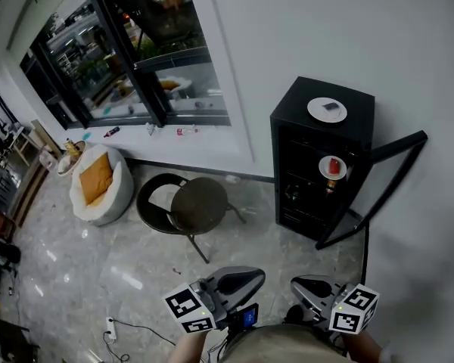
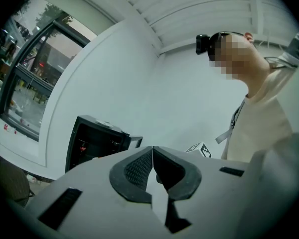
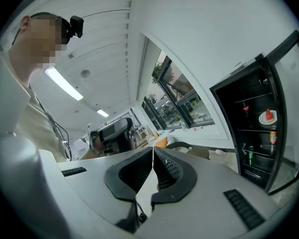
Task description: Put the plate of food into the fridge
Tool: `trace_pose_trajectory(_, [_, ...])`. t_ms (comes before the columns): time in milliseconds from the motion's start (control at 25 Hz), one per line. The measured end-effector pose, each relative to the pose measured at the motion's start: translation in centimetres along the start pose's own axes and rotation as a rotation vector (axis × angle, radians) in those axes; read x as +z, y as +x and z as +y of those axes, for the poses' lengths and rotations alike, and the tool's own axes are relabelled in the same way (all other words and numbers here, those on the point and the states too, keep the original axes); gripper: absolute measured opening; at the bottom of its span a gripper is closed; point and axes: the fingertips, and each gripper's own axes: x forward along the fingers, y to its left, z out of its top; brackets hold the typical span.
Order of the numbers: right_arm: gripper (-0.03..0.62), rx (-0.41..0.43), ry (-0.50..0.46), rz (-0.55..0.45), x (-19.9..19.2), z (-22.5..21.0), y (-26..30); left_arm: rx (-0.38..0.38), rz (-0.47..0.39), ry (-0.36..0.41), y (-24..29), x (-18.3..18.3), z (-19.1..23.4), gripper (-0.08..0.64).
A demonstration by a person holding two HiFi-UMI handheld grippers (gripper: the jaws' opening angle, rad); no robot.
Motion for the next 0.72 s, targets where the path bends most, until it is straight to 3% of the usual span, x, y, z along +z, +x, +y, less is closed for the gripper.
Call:
trace_pose_trajectory(520, [0.023, 0.064, 0.023, -0.021, 2.9, -7.2, -2.2, 0.147, 0.067, 0.026, 6.0, 0.1, 1.9, 0.011])
trace_pose_trajectory(720, [0.023, 0.058, 0.049, -0.008, 2.9, -8.6, -2.6, 0.152, 0.099, -0.011, 7.6, -0.8, 2.6, 0.011])
